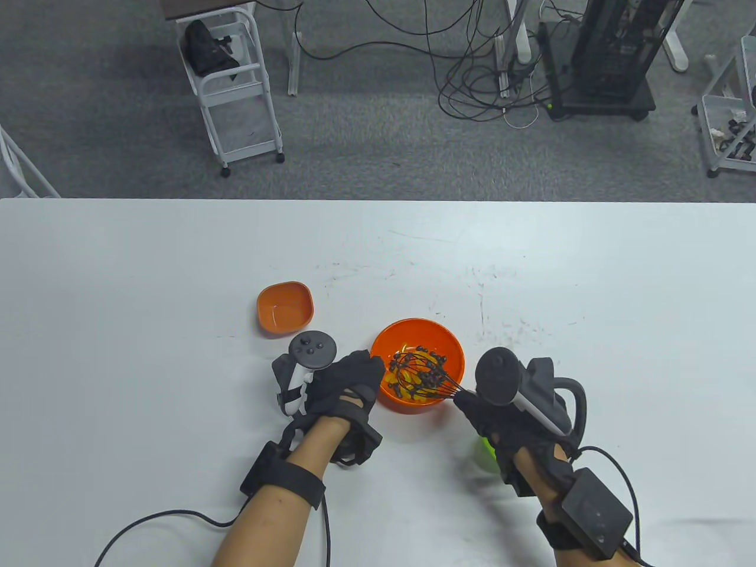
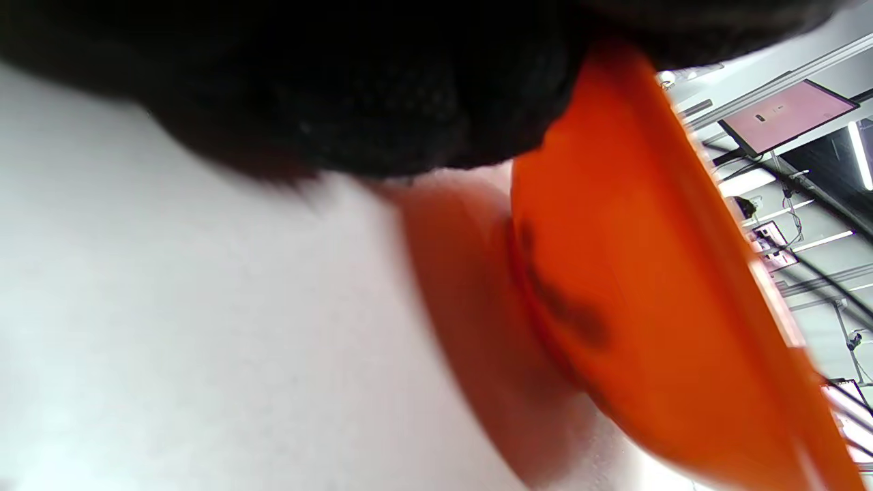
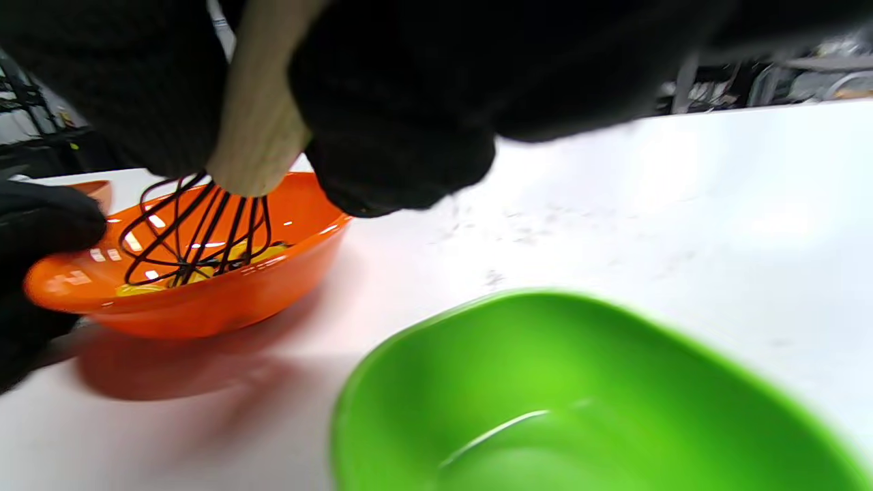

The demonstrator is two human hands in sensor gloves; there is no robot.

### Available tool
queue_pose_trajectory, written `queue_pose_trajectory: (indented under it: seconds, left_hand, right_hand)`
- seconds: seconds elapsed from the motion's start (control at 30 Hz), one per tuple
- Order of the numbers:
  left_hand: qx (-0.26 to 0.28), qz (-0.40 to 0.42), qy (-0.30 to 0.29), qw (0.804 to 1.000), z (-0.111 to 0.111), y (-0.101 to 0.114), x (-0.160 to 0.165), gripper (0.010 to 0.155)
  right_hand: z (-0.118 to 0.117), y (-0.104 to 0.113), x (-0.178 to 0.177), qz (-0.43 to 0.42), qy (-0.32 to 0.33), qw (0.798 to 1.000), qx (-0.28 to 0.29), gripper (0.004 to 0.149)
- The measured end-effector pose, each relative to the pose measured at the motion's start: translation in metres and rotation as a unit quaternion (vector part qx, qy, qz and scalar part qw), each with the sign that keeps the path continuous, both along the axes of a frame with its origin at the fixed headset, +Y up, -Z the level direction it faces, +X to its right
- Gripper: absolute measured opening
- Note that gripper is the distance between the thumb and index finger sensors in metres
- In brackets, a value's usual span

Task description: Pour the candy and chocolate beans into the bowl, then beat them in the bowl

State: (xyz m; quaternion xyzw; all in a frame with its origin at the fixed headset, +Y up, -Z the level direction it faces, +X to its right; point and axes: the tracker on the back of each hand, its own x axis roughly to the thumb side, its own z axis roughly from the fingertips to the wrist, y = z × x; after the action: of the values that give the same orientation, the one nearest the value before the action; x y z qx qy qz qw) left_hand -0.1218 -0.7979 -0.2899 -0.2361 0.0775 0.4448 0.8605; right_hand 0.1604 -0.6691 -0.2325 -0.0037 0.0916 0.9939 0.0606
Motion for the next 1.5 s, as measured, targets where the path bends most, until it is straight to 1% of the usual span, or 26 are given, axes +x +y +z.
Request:
queue_pose_trajectory:
  seconds: [0.1,0.3,0.37,0.43,0.57,0.63,0.67,0.77,0.9,0.97,1.03,1.13,1.2,1.37,1.43,1.5]
  left_hand:
    - [0.002,0.001,-0.003,1.0,0.0,0.0,0.0,0.046]
    - [0.004,-0.004,-0.004,1.0,0.0,0.0,0.001,0.046]
    - [0.007,-0.009,-0.004,1.0,0.0,0.001,0.001,0.046]
    - [0.006,-0.008,-0.004,1.0,0.0,0.0,0.001,0.046]
    - [0.005,-0.008,-0.003,1.0,0.0,0.001,0.002,0.046]
    - [0.005,-0.008,0.0,1.0,0.001,0.001,0.001,0.046]
    - [0.004,-0.007,0.001,1.0,0.001,0.001,0.001,0.045]
    - [0.003,-0.006,0.003,1.0,0.001,0.001,0.001,0.046]
    - [0.004,-0.007,-0.001,1.0,0.001,0.001,0.002,0.046]
    - [0.006,-0.008,-0.001,1.0,0.001,0.001,0.002,0.046]
    - [0.006,-0.005,-0.002,1.0,0.001,0.001,0.002,0.046]
    - [0.008,-0.006,-0.001,1.0,0.002,0.001,0.002,0.046]
    - [0.009,-0.01,0.0,1.0,0.002,0.001,0.002,0.046]
    - [0.005,-0.006,0.0,1.0,0.002,0.001,0.002,0.046]
    - [0.004,-0.006,0.002,1.0,0.002,0.001,0.002,0.046]
    - [0.004,-0.006,0.003,1.0,0.002,0.002,0.002,0.046]
  right_hand:
    - [-0.001,0.003,0.006,0.017,-0.022,0.999,0.02,0.058]
    - [-0.01,-0.008,0.005,0.027,-0.044,0.998,0.036,0.059]
    - [-0.013,-0.015,0.004,0.002,-0.043,0.999,0.027,0.06]
    - [-0.014,-0.022,0.0,-0.023,-0.038,0.998,0.033,0.061]
    - [-0.012,-0.028,-0.01,-0.063,-0.011,0.998,0.002,0.061]
    - [-0.01,-0.026,-0.013,-0.074,0.002,0.997,-0.015,0.06]
    - [-0.009,-0.024,-0.013,-0.075,0.007,0.997,-0.016,0.06]
    - [-0.006,-0.016,-0.008,-0.069,0.021,0.996,-0.043,0.059]
    - [0.0,-0.002,0.003,-0.032,0.008,0.999,-0.021,0.058]
    - [0.001,0.003,0.003,0.004,-0.005,1.0,0.002,0.058]
    - [-0.001,0.003,0.002,0.022,-0.017,0.999,0.015,0.058]
    - [-0.008,-0.003,0.004,0.025,-0.039,0.999,0.022,0.059]
    - [-0.011,-0.009,0.004,0.017,-0.041,0.999,0.017,0.059]
    - [-0.016,-0.031,0.001,-0.051,-0.031,0.998,-0.011,0.061]
    - [-0.016,-0.032,-0.002,-0.051,-0.022,0.998,-0.007,0.061]
    - [-0.014,-0.031,-0.004,-0.063,-0.009,0.998,-0.017,0.061]
